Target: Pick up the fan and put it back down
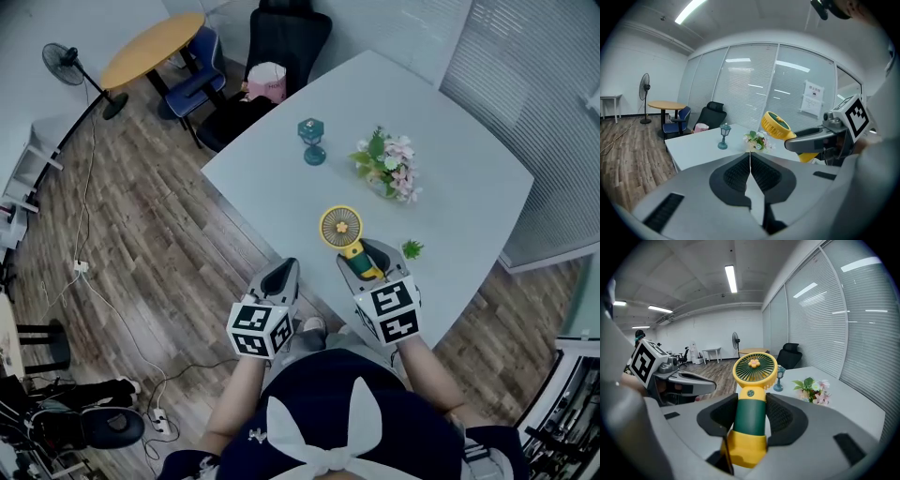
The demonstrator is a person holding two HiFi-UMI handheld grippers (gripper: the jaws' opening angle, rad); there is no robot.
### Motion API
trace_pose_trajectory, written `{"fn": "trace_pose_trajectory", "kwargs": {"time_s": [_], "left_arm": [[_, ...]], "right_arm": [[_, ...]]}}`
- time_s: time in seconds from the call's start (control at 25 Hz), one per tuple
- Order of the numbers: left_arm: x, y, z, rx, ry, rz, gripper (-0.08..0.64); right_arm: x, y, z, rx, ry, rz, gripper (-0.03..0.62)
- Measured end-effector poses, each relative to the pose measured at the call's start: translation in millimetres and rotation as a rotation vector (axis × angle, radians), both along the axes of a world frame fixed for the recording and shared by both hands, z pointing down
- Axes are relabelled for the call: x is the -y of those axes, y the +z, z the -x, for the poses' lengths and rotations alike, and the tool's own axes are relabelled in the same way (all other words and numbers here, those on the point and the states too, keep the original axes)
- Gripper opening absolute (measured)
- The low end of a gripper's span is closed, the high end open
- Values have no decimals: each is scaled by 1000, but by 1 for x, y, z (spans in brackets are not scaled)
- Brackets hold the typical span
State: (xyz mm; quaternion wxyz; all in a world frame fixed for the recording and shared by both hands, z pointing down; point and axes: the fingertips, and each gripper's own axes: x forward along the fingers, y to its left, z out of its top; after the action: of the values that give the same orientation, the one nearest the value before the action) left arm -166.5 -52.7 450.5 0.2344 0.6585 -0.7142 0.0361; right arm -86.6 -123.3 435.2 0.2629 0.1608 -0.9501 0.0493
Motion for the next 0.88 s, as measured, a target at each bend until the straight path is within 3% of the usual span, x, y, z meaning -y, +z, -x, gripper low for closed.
{"fn": "trace_pose_trajectory", "kwargs": {"time_s": [0.88], "left_arm": [[-17,26,19,-52,-103,7,23]], "right_arm": [[-17,29,25,-61,-110,11,190]]}}
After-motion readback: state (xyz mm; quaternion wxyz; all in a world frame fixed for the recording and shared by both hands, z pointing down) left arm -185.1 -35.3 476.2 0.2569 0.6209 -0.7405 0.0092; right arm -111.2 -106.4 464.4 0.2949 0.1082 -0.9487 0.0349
